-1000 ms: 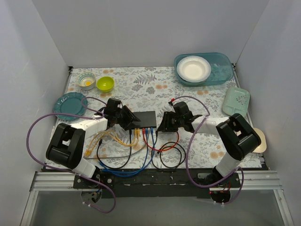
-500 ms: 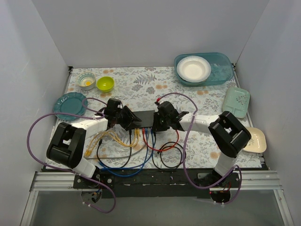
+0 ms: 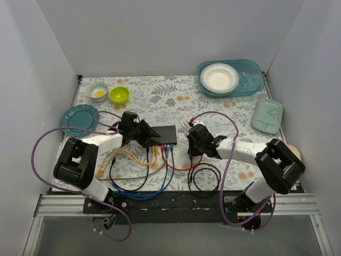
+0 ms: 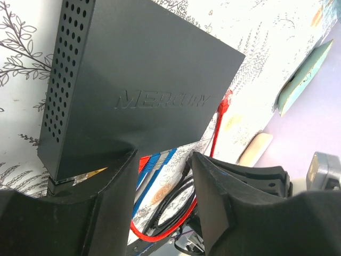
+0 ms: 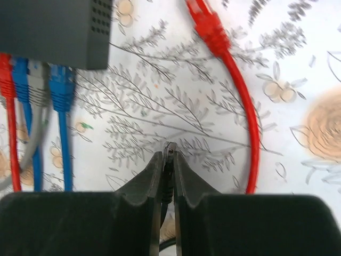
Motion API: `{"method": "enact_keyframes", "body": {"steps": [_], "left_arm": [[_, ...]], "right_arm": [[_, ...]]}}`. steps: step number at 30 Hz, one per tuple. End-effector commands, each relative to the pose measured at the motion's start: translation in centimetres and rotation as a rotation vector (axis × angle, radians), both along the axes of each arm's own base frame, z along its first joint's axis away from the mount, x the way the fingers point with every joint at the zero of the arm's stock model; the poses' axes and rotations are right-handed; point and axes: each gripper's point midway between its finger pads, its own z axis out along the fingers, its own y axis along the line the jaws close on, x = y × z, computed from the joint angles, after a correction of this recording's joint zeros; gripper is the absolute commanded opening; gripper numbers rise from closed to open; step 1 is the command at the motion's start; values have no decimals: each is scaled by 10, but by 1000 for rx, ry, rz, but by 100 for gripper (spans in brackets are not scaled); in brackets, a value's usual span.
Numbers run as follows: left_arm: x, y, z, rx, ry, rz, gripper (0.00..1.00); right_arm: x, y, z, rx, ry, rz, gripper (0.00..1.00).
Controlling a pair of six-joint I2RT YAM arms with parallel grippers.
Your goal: Pull the plug from the switch port
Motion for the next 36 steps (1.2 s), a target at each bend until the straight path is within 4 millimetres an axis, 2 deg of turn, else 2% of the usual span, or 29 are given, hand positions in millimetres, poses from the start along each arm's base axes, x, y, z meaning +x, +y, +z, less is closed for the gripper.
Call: {"method": "enact_keyframes", "body": {"steps": [1, 2, 3, 4, 6, 8, 9, 10, 12, 15, 16, 17, 19, 21, 22, 24, 25, 29, 33, 36], "left_arm": [[3, 6, -3, 43, 12, 15, 45], [7, 7, -1, 44, 3, 22, 45], [10, 8, 4, 43, -10, 26, 45], [17, 7, 11, 38, -29, 32, 45], [26, 6, 21, 30, -58, 36, 46], [39, 3, 36, 21, -101, 34, 47], [44, 2, 40, 19, -115, 34, 47], [50, -2, 47, 5, -135, 21, 47], [57, -7, 52, -13, -152, 10, 47], [61, -13, 51, -39, -146, -8, 46], [61, -14, 48, -42, -140, -14, 46], [59, -17, 40, -49, -115, -29, 45], [55, -19, 32, -59, -86, -45, 44], [45, -22, 19, -84, -39, -63, 43], [44, -24, 18, -98, -40, -70, 42], [35, -25, 10, -119, -10, -83, 40], [32, -25, 7, -122, 1, -88, 40], [23, -25, 2, -129, 22, -114, 37], [20, -23, 0, -111, 14, -120, 37], [17, -20, -4, -96, 21, -119, 37]], "right_arm": [[-72, -102, -46, -369, 224, -16, 9], [-68, -98, -40, -348, 205, -24, 15], [-63, -93, -33, -321, 181, -30, 28], [-49, -78, -12, -244, 109, -33, 34], [-32, -57, 15, -137, 31, -35, 48], [-11, -25, 54, 19, -69, -29, 54], [-6, -14, 64, 72, -91, -22, 57], [1, 5, 79, 160, -122, 5, 57], [6, 22, 89, 246, -125, 12, 57], [3, 49, 83, 350, -75, 65, 53], [-2, 55, 72, 367, -22, 69, 53], [2, 62, 74, 412, -31, 68, 52], [-9, 66, 54, 452, 51, 52, 51], [-5, 74, 53, 527, 59, 44, 51], [-13, 73, 40, 542, 116, 43, 51], [-11, 79, 40, 611, 147, 23, 51], [-13, 79, 30, 613, 174, 8, 50], [0, 80, 24, 686, 203, -72, 50], [15, 87, 29, 797, 227, -125, 49], [20, 87, 17, 795, 253, -173, 47]]}}
